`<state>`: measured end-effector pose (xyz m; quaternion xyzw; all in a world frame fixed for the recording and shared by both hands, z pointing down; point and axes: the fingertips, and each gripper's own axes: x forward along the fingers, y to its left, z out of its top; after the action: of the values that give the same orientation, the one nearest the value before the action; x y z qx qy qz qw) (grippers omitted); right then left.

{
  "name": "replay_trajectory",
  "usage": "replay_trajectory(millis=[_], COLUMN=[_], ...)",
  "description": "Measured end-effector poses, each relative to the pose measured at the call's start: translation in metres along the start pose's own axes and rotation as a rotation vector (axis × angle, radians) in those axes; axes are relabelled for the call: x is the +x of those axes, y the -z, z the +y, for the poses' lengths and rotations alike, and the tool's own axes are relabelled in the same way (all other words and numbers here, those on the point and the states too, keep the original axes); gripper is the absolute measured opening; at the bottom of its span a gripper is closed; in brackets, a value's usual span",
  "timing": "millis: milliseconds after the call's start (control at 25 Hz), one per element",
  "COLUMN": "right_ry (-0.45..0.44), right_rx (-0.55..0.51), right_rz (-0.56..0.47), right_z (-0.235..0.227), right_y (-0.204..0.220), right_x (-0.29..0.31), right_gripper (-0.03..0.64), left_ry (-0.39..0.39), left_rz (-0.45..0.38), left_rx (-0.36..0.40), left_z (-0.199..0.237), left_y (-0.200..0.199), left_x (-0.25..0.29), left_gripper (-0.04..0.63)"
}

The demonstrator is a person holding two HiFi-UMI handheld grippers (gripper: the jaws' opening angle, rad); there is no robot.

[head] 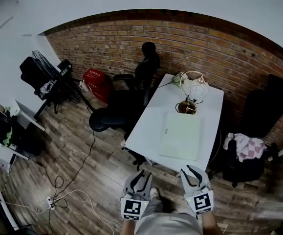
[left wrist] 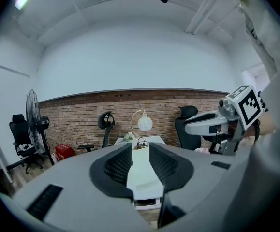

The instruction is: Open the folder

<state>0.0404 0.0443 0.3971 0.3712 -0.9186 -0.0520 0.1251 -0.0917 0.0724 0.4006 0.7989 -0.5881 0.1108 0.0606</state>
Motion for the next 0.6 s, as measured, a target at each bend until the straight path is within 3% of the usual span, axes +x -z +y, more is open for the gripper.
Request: replay_trajectory(millis=[280,600], right_ry=[0.063,0.131], right_rx=[0.003,-0.023], right_rz=[0.037,0.091], right_z=[-0.005,-0.007], right_y=[-0.001,-0.002], right_x=[0.039,0.080], right_gripper=[0.087,0.087], left_ry=[0.084,0.168], left_rz=[-0.047,-0.045], left_rx=[0.035,0.037], left_z=[0.037,0.070], left_y=[-0.005,-0.002], left_x=[0.034,0.068], left_gripper=[0.109,0.109])
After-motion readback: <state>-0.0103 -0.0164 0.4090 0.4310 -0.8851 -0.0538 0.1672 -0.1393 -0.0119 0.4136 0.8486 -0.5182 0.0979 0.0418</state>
